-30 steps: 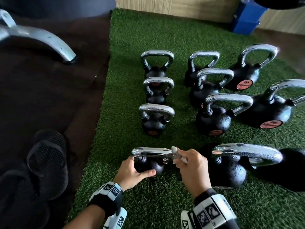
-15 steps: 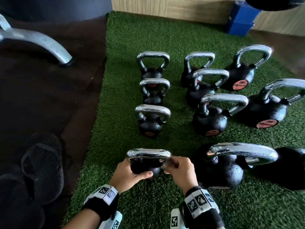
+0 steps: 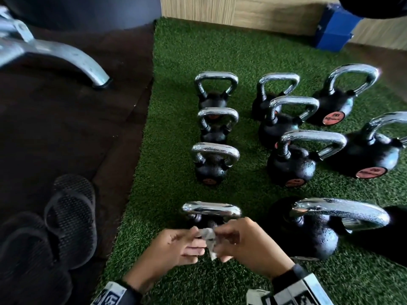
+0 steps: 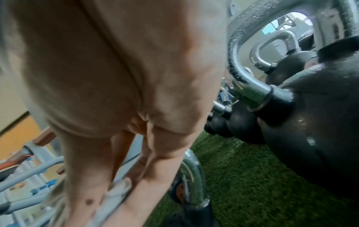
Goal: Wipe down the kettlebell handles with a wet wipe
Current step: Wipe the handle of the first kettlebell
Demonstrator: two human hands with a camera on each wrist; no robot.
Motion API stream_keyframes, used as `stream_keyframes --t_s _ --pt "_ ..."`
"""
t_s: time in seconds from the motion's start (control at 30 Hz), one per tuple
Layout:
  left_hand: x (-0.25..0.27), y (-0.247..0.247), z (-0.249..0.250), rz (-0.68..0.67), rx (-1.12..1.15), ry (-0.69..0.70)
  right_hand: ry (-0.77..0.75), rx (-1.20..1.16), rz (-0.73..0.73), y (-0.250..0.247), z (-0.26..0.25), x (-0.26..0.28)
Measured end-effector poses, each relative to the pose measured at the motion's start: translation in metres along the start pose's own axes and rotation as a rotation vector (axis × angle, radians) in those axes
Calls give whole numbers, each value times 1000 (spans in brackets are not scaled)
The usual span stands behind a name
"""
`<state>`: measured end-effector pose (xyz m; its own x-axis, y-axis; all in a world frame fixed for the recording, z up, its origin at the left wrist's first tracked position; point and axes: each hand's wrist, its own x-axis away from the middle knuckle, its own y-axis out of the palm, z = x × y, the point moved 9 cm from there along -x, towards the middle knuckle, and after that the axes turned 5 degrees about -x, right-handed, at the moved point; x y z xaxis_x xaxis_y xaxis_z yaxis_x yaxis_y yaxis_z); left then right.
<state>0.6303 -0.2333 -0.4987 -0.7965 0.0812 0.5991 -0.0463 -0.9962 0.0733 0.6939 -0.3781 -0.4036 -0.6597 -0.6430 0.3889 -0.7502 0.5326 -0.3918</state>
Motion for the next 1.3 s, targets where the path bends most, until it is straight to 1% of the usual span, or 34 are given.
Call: stream_keyframes --t_s 0.03,0.1,0.17,0.23,0.3,0.37,0.43,0.47,0.5,0.53,0.57,0.6,0.63,0.67,0.7,0.73,0.77,0.8,0.83,0.9,0.97,1.03,1.1,1.2,1.3 --pt "4 3 1 -36 40 23 -36 -21 22 1 -10 0" --pt "11 6 2 -102 102 63 -87 -36 120 1 -23 -1" --pt "18 2 3 -117 162 84 -135 -45 220 3 -31 -2" --pt "21 -5 7 -82 195 125 -201 -28 318 5 -39 -1" --pt "24 -13 15 -22 214 168 -265 39 403 6 -47 0" --pt "29 -19 28 42 206 227 -293 76 418 4 -51 2" --pt "39 -29 49 167 100 358 -314 102 411 -7 -50 3" --pt "46 -35 61 257 19 449 -320 124 474 -19 -46 5" --pt "54 -39 74 338 -53 551 -313 138 592 -35 -40 10" --pt "61 -40 87 391 -114 656 -279 139 741 -53 -28 16" --pt "66 -37 98 420 -162 747 -203 122 882 -67 -11 23" --pt "69 -32 108 442 -206 818 -101 90 979 -76 9 27" --pt "70 -27 118 480 -277 879 13 51 997 -77 30 26" --pt "71 -21 126 529 -382 931 123 -14 930 -70 54 18" --pt "71 -13 134 570 -499 964 217 -112 817 -57 76 8" --pt "68 -5 138 590 -598 976 279 -222 702 -40 93 -1" --pt "63 2 140 587 -677 968 309 -317 613 -24 104 -10" --pt "58 9 141 572 -747 951 319 -373 564 -12 111 -17" --pt "54 16 140 559 -810 937 317 -384 555 -4 116 -23" --pt "50 21 138 553 -891 918 316 -317 600 1 118 -31" --pt "51 12 138 553 -865 895 318 -246 685 -1 118 -31" --pt "53 -5 138 561 -786 869 300 -251 736 -1 120 -29" --pt "55 -14 138 567 -772 852 325 -278 737 -1 123 -29" --pt "57 1 141 556 -878 857 388 -307 715 -2 132 -32" --pt "55 3 136 575 -853 824 382 -366 701 -1 137 -36"
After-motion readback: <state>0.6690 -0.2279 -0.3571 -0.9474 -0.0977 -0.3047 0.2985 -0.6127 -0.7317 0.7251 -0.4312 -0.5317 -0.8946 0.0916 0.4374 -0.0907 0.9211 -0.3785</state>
